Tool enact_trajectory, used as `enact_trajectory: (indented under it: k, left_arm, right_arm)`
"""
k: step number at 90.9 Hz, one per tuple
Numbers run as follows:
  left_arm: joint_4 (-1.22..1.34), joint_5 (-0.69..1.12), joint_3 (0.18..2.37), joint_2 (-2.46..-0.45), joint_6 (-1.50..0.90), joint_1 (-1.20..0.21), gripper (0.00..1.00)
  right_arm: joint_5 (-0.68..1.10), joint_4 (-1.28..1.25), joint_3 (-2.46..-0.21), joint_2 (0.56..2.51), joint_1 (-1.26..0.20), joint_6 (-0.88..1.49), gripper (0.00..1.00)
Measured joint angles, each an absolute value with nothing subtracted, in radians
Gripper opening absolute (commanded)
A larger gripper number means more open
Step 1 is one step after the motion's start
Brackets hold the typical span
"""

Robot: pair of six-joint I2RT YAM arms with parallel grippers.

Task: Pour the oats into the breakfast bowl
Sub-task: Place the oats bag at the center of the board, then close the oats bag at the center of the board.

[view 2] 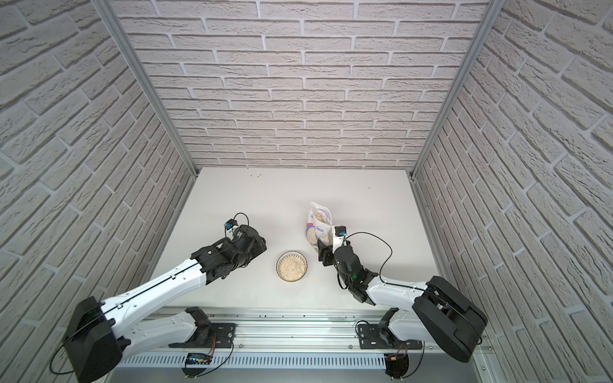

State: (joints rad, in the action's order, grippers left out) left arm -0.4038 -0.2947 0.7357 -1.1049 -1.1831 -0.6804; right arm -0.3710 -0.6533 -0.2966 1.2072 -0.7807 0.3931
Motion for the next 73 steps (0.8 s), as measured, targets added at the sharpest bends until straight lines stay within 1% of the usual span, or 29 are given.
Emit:
enact_trajectory:
  k: [4,5,7,12,17,27,32,40,47,56,64,73]
  left_arm:
    - [-0.402,-0.295,0.735,-1.105,-1.187,-0.681,0.58]
    - [-0.402,-0.295,0.735,-1.105,-1.188,-0.682,0.58]
    - [-0.402,-0.295,0.735,-1.105,-1.188,-0.682,0.58]
    - [-0.401,-0.295,0.735,-1.105,-1.191,-0.683,0.58]
    - [-0.402,-0.296,0.735,-1.105,-1.192,-0.684,0.59]
    - [-0.408,-0.307,0.737,-1.105,-1.185,-0.687,0.65]
    - [-0.421,-0.319,0.741,-1.105,-1.174,-0.688,0.68]
    - [-0.444,-0.345,0.76,-1.106,-1.15,-0.689,0.75]
    - [-0.45,-0.362,0.777,-1.105,-1.127,-0.689,0.83]
    - [-0.448,-0.377,0.788,-1.1,-1.105,-0.689,0.9]
    - [-0.454,-0.382,0.788,-1.095,-1.093,-0.689,0.93]
    - [-0.459,-0.385,0.788,-1.089,-1.087,-0.689,0.95]
  right_arm:
    - [-0.371,-0.616,-0.297,1.154,-0.781,0.393,0.84]
    - [-0.37,-0.604,-0.297,1.141,-0.781,0.394,0.87]
    - [-0.369,-0.579,-0.299,1.113,-0.781,0.393,0.9]
    - [-0.353,-0.495,-0.312,1.047,-0.781,0.389,0.93]
    - [-0.327,-0.395,-0.342,0.994,-0.781,0.387,1.0]
    - [-0.266,-0.149,-0.453,0.918,-0.781,0.365,0.99]
    - [-0.244,-0.012,-0.536,0.891,-0.781,0.352,0.99]
    - [-0.237,0.189,-0.696,0.873,-0.781,0.323,0.99]
    - [-0.249,0.342,-0.843,0.894,-0.779,0.304,0.99]
    - [-0.249,0.497,-1.029,0.986,-0.756,0.285,0.99]
    - [-0.206,0.601,-1.153,1.102,-0.719,0.26,0.99]
    - [-0.151,0.673,-1.23,1.231,-0.695,0.228,0.99]
